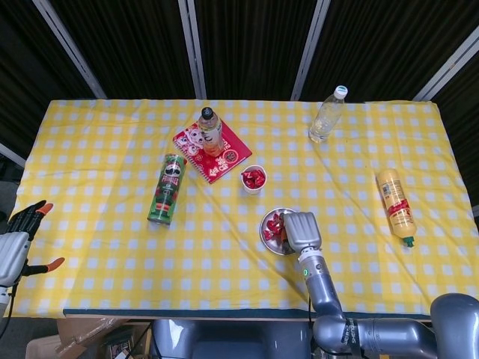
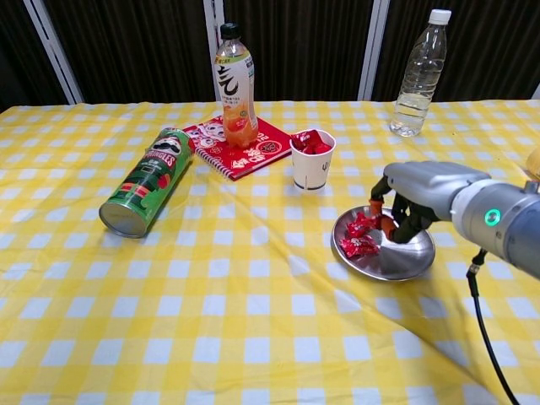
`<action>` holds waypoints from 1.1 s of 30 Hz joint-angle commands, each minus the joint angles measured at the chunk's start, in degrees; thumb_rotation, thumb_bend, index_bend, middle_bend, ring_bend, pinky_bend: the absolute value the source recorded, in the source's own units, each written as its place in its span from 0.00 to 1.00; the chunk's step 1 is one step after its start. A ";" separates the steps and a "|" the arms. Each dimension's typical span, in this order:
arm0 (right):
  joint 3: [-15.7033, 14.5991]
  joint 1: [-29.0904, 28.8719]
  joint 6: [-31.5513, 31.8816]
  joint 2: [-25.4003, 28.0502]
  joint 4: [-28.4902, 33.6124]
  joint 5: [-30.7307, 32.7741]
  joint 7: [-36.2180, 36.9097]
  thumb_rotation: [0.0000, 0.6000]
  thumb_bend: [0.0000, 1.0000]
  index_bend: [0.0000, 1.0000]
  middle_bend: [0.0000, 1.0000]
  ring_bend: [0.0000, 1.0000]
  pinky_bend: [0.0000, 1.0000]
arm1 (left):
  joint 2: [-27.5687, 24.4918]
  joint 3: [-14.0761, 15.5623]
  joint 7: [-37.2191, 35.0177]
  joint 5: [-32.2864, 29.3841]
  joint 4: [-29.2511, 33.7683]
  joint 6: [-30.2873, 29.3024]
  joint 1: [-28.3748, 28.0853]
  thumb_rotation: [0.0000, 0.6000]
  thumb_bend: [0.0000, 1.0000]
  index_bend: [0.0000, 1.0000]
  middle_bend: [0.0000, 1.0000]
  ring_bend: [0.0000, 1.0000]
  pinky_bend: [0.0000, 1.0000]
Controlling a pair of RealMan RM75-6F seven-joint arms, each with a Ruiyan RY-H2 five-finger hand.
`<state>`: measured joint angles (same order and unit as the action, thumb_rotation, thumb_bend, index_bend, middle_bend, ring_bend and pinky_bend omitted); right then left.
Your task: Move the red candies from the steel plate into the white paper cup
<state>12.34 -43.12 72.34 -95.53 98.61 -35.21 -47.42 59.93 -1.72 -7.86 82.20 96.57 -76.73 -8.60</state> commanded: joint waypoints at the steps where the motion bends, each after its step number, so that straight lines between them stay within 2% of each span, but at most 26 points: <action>1: 2.23 -0.82 0.32 1.76 1.61 -0.66 0.48 1.00 0.64 0.55 0.82 0.90 0.92 | 0.01 -0.01 0.01 0.00 0.01 0.02 -0.02 1.00 0.03 0.00 0.00 0.00 0.00; 6: 6.69 -3.40 -0.44 3.53 1.86 -0.61 0.59 1.00 0.64 0.55 0.82 0.90 0.92 | 0.04 -0.06 0.18 -0.29 0.13 0.38 -0.17 1.00 0.03 0.00 0.00 0.00 0.00; 11: 9.03 -5.74 -3.03 3.24 -0.65 0.98 1.36 1.00 0.64 0.55 0.82 0.90 0.92 | 0.06 -0.19 0.51 -0.86 0.34 0.84 -0.34 1.00 0.03 0.00 0.00 0.00 0.00; 22: 10.87 -11.41 -10.84 -2.41 -15.54 2.10 5.98 1.00 0.64 0.55 0.82 0.90 0.92 | 0.19 -0.49 2.31 -2.01 1.15 1.68 -0.82 1.00 0.03 0.00 0.00 0.00 0.00; 33: 11.19 -15.08 -15.11 -6.54 -26.15 3.92 7.32 1.00 0.64 0.55 0.82 0.90 0.92 | 0.01 -0.69 2.01 -2.80 1.28 2.34 -1.03 1.00 0.03 0.00 0.00 0.00 0.00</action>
<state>23.52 -57.52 58.09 -101.25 73.79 -31.70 -40.47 59.96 -2.40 -5.83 79.42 97.83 -74.42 -9.60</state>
